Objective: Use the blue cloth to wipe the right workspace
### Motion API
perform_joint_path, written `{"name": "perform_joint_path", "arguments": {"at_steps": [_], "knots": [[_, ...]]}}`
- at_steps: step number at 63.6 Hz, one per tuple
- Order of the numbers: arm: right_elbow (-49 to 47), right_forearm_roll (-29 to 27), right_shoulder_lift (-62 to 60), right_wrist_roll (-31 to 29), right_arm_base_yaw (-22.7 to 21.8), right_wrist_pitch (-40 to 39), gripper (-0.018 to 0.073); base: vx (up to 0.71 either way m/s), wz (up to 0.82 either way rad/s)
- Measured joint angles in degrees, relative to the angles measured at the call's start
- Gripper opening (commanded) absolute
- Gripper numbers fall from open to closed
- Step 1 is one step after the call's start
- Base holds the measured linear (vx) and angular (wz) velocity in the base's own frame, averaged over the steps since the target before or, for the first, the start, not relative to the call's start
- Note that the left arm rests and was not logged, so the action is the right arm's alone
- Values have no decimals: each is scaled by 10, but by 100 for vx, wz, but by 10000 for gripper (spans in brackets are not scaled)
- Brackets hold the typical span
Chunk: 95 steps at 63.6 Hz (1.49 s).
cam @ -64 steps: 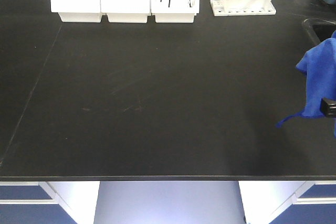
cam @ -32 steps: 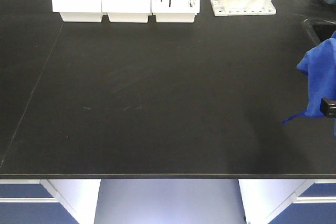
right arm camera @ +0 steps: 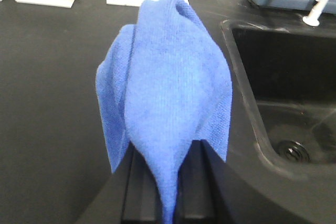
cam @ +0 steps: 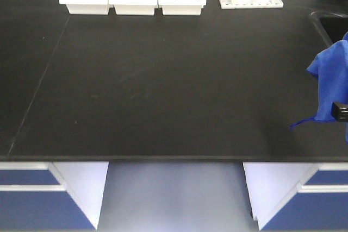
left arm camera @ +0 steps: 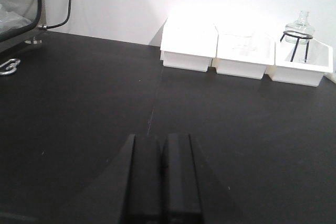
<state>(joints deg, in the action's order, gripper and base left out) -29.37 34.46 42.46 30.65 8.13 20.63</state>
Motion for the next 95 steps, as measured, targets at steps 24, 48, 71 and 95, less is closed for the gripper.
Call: {"name": "perform_joint_path", "arguments": {"at_steps": [24, 48, 71, 95], "knots": [[0, 0, 0, 0, 0, 0, 0, -29, 0], [0, 0, 0, 0, 0, 0, 0, -32, 0], [1, 0, 0, 0, 0, 0, 0, -34, -4], [1, 0, 0, 0, 0, 0, 0, -35, -9]]}}
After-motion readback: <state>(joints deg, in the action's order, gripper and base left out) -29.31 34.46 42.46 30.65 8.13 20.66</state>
